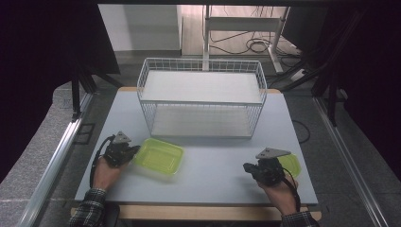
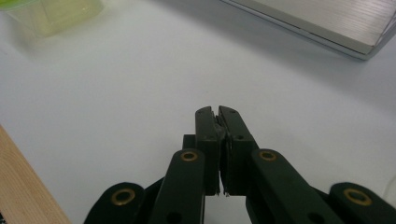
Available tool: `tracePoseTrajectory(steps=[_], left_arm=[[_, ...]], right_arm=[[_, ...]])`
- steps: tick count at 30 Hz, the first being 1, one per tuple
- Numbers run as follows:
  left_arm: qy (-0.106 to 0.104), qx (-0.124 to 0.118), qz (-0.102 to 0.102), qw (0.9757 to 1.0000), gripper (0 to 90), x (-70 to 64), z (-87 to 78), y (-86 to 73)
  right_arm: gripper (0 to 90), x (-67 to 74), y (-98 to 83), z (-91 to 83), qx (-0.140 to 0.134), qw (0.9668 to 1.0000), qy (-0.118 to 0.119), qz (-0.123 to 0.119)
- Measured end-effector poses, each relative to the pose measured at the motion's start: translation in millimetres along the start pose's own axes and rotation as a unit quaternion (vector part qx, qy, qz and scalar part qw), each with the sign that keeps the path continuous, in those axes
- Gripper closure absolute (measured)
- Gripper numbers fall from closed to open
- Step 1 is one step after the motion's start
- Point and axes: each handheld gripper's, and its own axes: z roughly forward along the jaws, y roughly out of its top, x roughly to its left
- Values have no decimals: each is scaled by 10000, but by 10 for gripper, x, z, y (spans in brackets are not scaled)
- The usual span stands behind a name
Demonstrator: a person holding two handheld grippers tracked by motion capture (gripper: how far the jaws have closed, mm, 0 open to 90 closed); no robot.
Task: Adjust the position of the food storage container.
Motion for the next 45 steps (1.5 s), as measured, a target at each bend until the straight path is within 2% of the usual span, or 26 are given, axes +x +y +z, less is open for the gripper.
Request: tracePoseTrajectory(steps=[3,9,15,16,21,26,32,40,44,45], left_arm=[[-105,-2,18,9999,898,-22,7,3],[-234,80,207,9995,895,-126,32,42],[-377,128,352,9986,891,-247,54,67],[-410,148,440,9981,892,-293,64,77],[-498,189,532,9972,892,-405,83,106],[-673,258,735,9947,892,-600,123,160],[-786,301,920,9922,893,-738,151,187],[-926,339,1092,9891,892,-919,169,212],[-1041,368,1218,9864,892,-1066,189,234],[-1041,368,1218,9864,893,-1066,189,234]], right_arm=[[864,6,4,15,8,10000,5,0],[855,36,18,70,48,10000,37,-40],[849,42,28,123,63,10000,55,-29],[848,45,34,137,77,9999,65,-30],[849,66,54,180,55,9999,105,-18],[846,119,99,268,64,9997,225,-41],[833,152,146,341,82,9995,273,-117],[808,89,210,370,-2,9993,349,103],[790,94,244,412,33,9991,400,114],[790,94,244,412,33,9991,400,114]])
